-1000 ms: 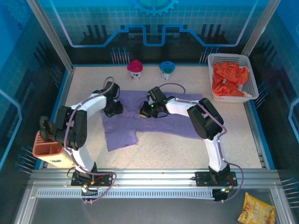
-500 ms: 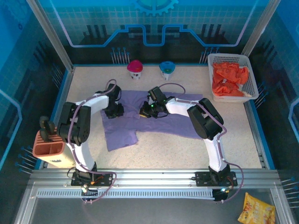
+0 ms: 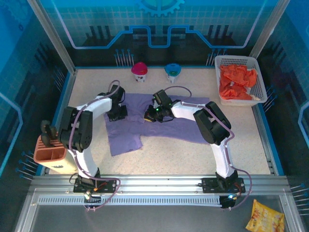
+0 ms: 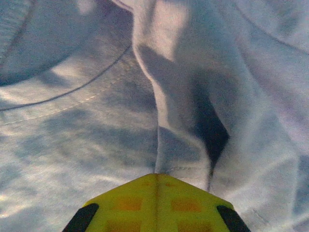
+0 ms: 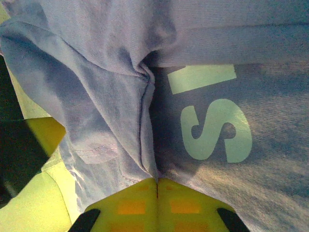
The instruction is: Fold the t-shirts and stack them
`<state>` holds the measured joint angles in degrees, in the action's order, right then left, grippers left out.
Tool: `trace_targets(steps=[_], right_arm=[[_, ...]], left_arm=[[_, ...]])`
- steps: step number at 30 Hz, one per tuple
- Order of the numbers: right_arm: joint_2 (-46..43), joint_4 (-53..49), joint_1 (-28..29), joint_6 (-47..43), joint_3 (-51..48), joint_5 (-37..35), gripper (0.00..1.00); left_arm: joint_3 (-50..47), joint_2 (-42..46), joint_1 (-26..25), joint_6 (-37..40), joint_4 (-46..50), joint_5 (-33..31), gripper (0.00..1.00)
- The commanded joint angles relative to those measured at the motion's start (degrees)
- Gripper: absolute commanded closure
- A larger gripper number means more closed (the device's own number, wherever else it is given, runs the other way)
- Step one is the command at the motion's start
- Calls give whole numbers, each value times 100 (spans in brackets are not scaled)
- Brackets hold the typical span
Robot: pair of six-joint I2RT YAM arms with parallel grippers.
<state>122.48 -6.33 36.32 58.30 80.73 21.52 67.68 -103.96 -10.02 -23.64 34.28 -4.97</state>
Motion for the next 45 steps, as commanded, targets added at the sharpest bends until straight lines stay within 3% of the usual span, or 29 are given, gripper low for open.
trace_targets(steps=[1,10,16,18,26,45], right_arm=[[13,46,16,8,106,72,98],[-6,-24,16,-52,147,95,98],[48,14,30,-26,162,141,98],[48,-31,23,-55,166,127,98],[50,-1,21,-48,124,153,98],[176,30,25,-28,172,213,98]], left_arm=[[-126,594,17,8,261,-180,100],[-576,1137,182,-107,58,141,100],[-573,599,181,-63,-404,277,66],[-444,425,185,-103,-429,230,62],[26,-41,185,-215,-539,133,64],[70,-361,319,-428,-1114,375,67]])
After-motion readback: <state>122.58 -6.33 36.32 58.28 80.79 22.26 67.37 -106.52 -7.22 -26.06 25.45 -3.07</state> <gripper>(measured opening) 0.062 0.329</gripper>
